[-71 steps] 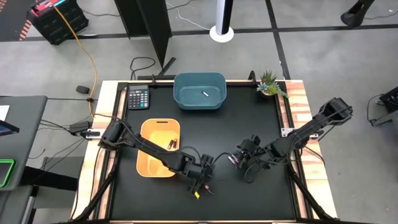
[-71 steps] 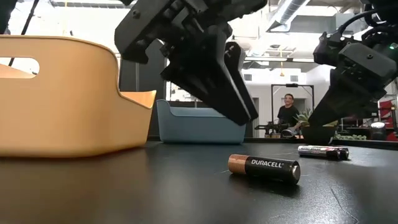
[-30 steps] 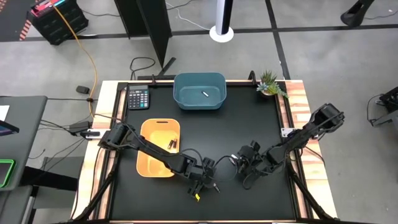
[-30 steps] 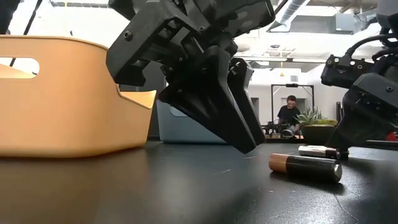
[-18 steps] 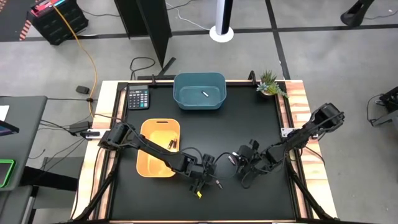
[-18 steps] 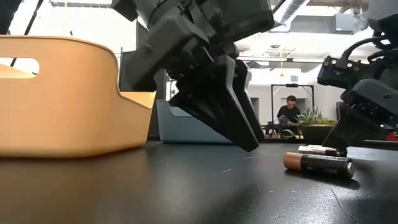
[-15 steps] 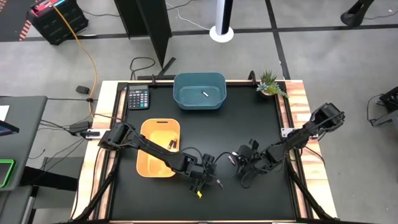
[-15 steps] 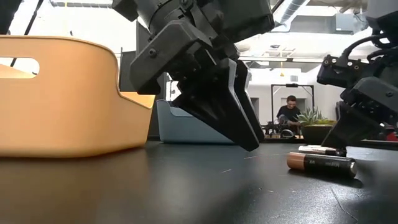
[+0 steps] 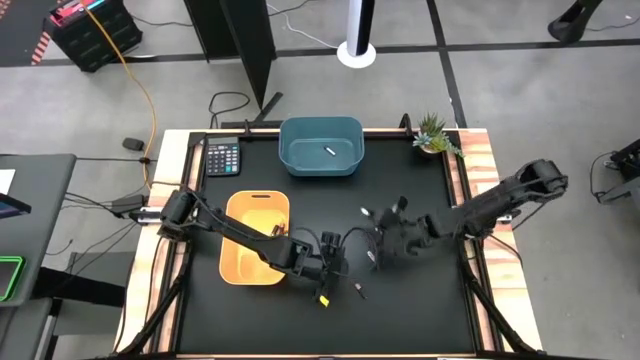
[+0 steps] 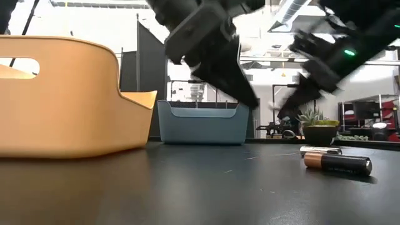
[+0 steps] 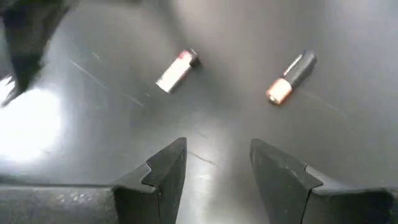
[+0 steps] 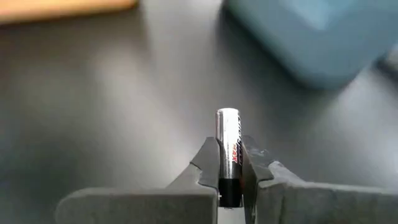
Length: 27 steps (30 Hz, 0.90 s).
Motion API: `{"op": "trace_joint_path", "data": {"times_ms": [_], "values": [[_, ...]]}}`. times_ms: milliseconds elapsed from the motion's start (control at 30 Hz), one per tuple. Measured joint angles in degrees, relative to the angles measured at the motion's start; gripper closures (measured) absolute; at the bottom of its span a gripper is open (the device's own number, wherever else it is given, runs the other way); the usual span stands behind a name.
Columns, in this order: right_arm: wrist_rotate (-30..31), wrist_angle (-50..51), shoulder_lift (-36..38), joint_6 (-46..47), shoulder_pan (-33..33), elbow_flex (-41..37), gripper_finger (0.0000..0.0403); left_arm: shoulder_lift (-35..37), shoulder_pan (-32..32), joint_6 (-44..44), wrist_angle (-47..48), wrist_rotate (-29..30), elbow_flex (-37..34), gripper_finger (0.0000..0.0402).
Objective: Sort batteries
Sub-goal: Put the top silver battery into the blue bin
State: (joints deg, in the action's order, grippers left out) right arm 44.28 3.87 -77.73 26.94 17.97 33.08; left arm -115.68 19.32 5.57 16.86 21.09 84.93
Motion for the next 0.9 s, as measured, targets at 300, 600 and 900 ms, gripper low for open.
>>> {"op": "trace_joint_path", "data": {"times_ms": [300,600,900], "values": [[-16.0,-18.1,4.3,-35.5,-24.3,6.5,0.0379,6.0,-4.4,-1.6,5.0,6.3,-1.4,0.0229],[-37.4,-17.8,-3.0,-38.9,-42.7,13.7,0.0382,23.9,-8.4,-1.9,-14.3,10.1,-23.5,0.0229],[-38.6,-16.5,-10.8,-41.9,-43.3,21.4,0.0382,33.4,-9.0,1.2,-32.0,10.7,-35.8,0.0229]]}}
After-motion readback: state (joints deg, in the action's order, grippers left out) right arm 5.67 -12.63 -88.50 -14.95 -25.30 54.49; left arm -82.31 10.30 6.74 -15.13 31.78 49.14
